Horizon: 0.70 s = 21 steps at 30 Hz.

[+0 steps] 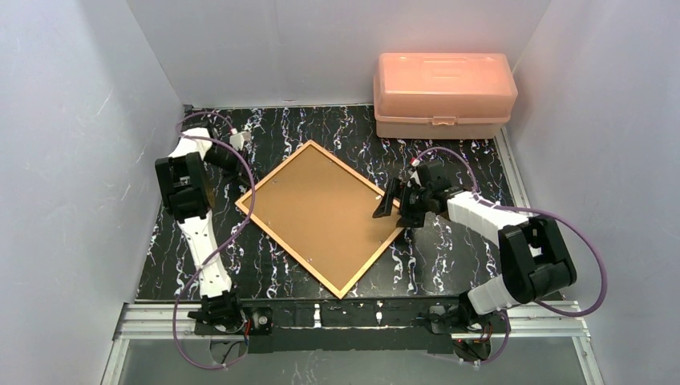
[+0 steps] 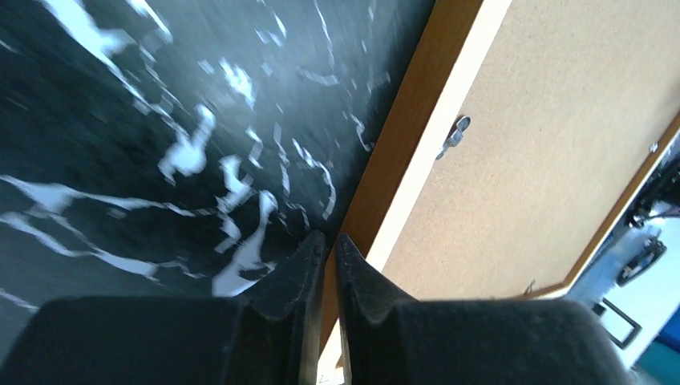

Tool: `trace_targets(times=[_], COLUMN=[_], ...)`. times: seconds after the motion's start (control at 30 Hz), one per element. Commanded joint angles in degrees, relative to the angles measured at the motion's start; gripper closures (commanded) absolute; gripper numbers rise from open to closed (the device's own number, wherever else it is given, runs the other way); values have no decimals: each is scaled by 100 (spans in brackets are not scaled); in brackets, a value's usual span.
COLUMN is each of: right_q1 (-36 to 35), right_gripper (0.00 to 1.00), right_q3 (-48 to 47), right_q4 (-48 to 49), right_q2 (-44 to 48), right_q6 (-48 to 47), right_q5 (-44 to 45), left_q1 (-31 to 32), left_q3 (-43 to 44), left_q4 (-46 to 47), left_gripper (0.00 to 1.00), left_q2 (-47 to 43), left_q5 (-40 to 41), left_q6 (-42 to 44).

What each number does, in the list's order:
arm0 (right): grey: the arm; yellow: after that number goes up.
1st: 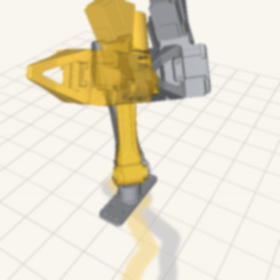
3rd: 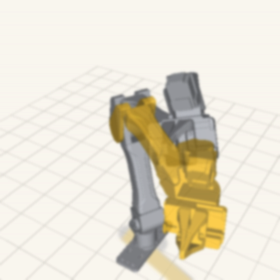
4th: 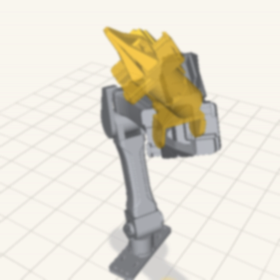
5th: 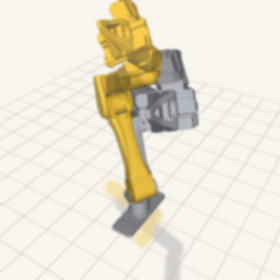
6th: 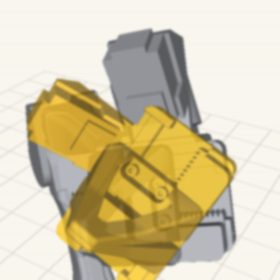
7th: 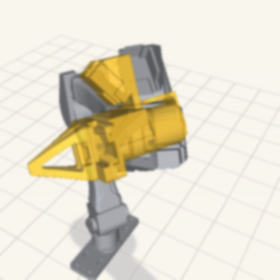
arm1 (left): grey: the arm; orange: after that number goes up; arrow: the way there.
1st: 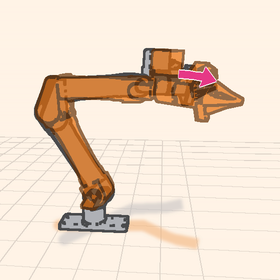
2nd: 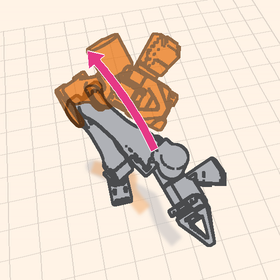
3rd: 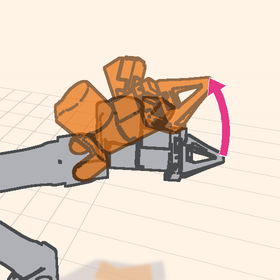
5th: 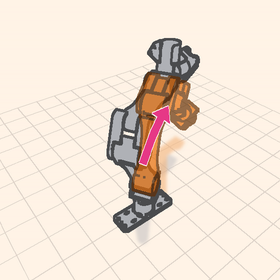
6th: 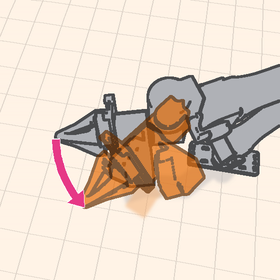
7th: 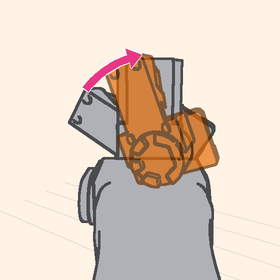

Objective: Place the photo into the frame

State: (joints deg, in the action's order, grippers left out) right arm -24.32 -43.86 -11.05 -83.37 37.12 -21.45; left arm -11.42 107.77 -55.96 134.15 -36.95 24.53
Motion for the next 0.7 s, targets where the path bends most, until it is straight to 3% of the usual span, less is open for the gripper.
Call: trace_targets(times=[0.0, 0.3, 0.57, 0.67], right_q1=[271, 639, 858, 858], right_gripper=[1, 1, 1, 1], right_q3=[-445, -1018, -2088, -2418], right_q4=[-486, -357, -433, -598], right_q2=[-200, -861, -1747, -1660], right_q6=[-653, -886, -1182, -1188], right_q5=[263, 329, 209, 284], left_q1=[10, 15, 10, -20], left_q3=[-744, -2003, -2536, -2550], left_q4=[-521, -497, -458, -329], left_gripper=[90, 89, 88, 87], left_q2=[-582, -1280, -1568, -1633], left_q5=[-156, -510, -613, -381], left_q6=[445, 723, 676, 520])
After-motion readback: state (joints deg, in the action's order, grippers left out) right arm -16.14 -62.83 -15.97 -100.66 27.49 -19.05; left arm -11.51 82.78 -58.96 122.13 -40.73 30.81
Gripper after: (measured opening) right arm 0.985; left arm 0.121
